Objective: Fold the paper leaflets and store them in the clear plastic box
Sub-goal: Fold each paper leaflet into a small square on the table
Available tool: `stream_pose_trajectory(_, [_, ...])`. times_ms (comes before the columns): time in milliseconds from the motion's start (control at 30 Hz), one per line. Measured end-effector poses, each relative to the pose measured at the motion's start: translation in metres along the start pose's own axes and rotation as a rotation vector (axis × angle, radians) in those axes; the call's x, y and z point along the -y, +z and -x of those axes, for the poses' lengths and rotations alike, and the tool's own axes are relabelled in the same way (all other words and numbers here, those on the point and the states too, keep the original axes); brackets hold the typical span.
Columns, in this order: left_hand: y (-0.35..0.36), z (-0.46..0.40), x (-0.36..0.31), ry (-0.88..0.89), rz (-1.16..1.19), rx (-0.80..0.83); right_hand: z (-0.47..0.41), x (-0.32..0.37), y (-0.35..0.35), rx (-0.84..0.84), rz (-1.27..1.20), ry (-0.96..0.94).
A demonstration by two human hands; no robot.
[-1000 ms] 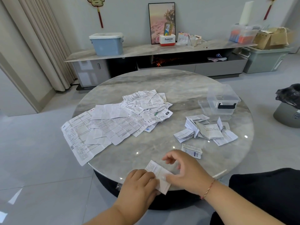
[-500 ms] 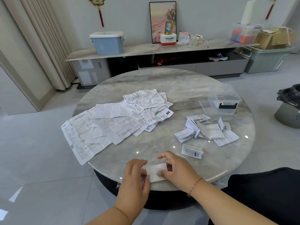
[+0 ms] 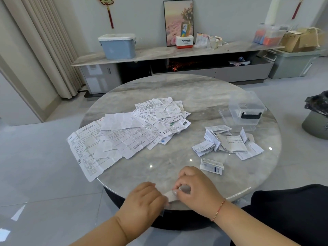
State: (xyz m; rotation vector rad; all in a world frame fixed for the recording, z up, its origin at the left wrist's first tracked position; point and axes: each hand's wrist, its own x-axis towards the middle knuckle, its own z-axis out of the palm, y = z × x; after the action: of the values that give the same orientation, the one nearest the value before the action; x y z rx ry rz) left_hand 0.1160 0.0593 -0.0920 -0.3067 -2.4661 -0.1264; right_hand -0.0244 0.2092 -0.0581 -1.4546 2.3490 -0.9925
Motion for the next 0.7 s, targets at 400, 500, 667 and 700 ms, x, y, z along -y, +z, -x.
stream_pose_trajectory(400, [-0.032,-0.057,-0.003,-0.437,0.331,0.007,-0.011,0.015,-0.031,-0.134,0.032,-0.200])
stream_pose_trajectory(500, [-0.037,-0.063,0.002,-0.569,0.358,-0.016,-0.013,0.006,-0.045,-0.169,0.095,-0.161])
stream_pose_trajectory(667, [-0.036,-0.095,0.018,-1.095,0.473,-0.034,-0.020,-0.005,-0.079,-0.365,0.099,0.113])
stream_pose_trajectory(700, [-0.029,-0.104,0.018,-1.156,0.520,-0.020,-0.021,-0.003,-0.082,-0.414,0.071,0.130])
